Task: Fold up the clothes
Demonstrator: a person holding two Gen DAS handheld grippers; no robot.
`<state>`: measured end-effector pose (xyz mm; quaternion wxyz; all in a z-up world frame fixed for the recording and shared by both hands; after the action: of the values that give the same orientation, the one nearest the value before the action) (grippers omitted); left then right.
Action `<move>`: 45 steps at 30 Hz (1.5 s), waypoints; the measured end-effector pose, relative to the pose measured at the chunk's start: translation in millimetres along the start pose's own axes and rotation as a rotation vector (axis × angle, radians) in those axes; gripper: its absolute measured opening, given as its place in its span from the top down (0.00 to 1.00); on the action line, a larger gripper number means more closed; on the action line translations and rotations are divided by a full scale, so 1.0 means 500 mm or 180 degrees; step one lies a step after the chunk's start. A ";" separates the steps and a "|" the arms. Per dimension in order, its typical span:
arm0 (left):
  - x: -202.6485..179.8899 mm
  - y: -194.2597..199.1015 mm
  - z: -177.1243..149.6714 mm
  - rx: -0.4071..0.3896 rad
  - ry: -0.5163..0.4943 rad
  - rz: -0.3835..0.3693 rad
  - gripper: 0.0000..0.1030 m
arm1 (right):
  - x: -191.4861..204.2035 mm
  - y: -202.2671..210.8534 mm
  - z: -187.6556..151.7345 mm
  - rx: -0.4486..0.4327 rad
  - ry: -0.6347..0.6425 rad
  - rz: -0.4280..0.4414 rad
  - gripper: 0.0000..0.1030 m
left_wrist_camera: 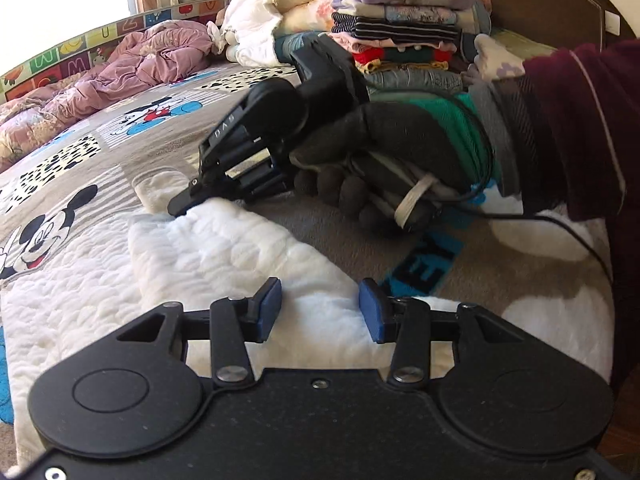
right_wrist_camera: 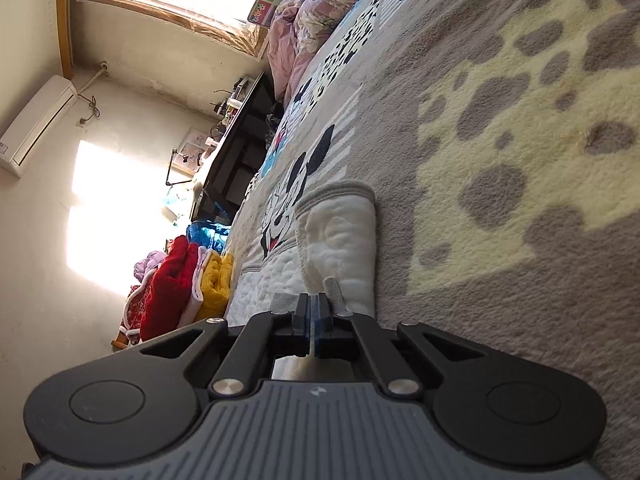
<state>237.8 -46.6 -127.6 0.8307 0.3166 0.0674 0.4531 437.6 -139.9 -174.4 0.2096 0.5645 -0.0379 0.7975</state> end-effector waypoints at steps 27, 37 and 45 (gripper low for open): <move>0.045 0.121 -0.027 -0.0366 0.0640 0.0087 0.46 | 0.177 0.092 -0.045 -0.0537 0.0055 0.0188 0.20; 0.136 0.193 -0.060 -0.0431 0.1255 0.0482 0.34 | 0.178 0.231 -0.192 -0.0894 -0.0316 0.0464 0.05; 0.236 0.267 -0.119 -0.0458 0.2329 0.0737 0.24 | 0.115 0.318 -0.313 -0.1126 -0.0662 0.0429 0.01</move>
<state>187.7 126.6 -75.6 0.7152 0.0805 0.2910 0.6303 223.5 -221.1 -150.1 0.2466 0.5944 -0.2363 0.7280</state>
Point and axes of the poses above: each gripper's, at about its wrist camera, not at the fingertips, and y roughly against the way its jaws point, x to its left, z to its top, the point moved 6 cm from there along -y, roughly the way its jaws point, and after that the axes turned 9 degrees about z, right-handed, at the moved point
